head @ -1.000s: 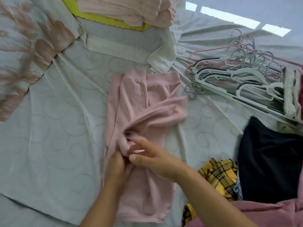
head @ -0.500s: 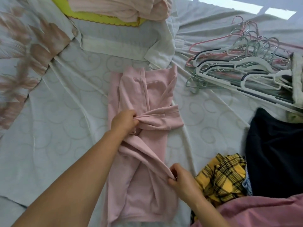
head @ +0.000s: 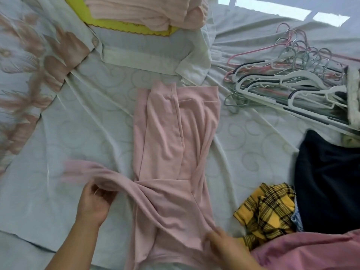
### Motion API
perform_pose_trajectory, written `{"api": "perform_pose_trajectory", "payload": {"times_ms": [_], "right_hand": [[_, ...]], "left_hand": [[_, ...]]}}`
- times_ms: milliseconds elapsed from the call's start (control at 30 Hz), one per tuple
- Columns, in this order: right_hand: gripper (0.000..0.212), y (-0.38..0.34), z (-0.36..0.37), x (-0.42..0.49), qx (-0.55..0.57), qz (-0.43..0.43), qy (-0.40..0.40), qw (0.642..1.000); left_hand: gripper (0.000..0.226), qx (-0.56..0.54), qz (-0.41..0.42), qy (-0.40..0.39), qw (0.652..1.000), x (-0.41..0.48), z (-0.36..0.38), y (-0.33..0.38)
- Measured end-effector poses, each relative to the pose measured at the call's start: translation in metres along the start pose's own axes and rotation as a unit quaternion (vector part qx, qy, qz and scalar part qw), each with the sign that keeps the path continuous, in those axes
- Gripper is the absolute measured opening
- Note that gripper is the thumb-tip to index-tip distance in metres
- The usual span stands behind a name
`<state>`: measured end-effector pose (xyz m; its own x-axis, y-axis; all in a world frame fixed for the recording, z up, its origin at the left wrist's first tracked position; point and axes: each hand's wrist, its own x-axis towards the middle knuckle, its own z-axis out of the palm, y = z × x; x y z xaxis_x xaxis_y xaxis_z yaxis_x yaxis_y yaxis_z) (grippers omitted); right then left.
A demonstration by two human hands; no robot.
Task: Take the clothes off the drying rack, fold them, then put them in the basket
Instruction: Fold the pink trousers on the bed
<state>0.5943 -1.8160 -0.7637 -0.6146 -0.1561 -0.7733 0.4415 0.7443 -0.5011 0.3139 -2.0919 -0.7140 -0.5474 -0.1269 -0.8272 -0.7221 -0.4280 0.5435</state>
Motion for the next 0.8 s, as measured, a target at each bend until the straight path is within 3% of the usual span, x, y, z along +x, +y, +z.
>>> {"api": "perform_pose_trajectory", "payload": {"times_ms": [100,167,233,400,467,567,633,700,767,800], "right_hand": [[0.01,-0.059,-0.09,0.018,0.117,0.031,0.179,0.976],[0.008,-0.078,-0.141,0.04,0.234,0.033,0.276,0.932],[0.011,-0.078,-0.178,0.073,0.349,0.073,0.335,0.872],[0.036,-0.075,-0.255,0.14,0.47,0.134,0.391,0.78],[0.022,-0.082,-0.276,0.149,0.507,0.123,0.387,0.76],[0.007,-0.099,-0.301,0.16,0.492,0.098,0.456,0.735],[0.016,-0.122,-0.305,0.165,0.458,0.044,0.491,0.74],[0.023,-0.151,-0.298,0.169,0.474,-0.041,0.433,0.765],[0.029,-0.173,-0.287,0.173,0.459,-0.097,0.34,0.815],[0.032,-0.176,-0.28,0.175,0.396,-0.103,0.317,0.856]], "left_hand": [[0.036,0.048,0.0,0.049,0.998,0.006,-0.004,0.0],[0.054,0.045,-0.003,0.071,0.996,0.008,0.004,0.003],[0.055,0.052,0.001,0.076,0.996,0.006,0.007,-0.002],[0.029,-0.03,-0.001,0.045,0.999,0.007,0.005,-0.004],[0.042,-0.092,0.014,0.005,0.996,0.011,0.004,0.009],[0.034,-0.103,0.072,-0.073,0.989,0.012,0.003,0.026],[0.043,-0.09,0.098,-0.101,0.986,0.011,0.0,0.033],[0.047,-0.108,0.108,-0.115,0.982,0.004,-0.003,0.04],[0.046,-0.122,0.113,-0.115,0.979,0.001,-0.009,0.045],[0.044,-0.125,0.11,-0.117,0.979,-0.001,-0.011,0.048]]}}
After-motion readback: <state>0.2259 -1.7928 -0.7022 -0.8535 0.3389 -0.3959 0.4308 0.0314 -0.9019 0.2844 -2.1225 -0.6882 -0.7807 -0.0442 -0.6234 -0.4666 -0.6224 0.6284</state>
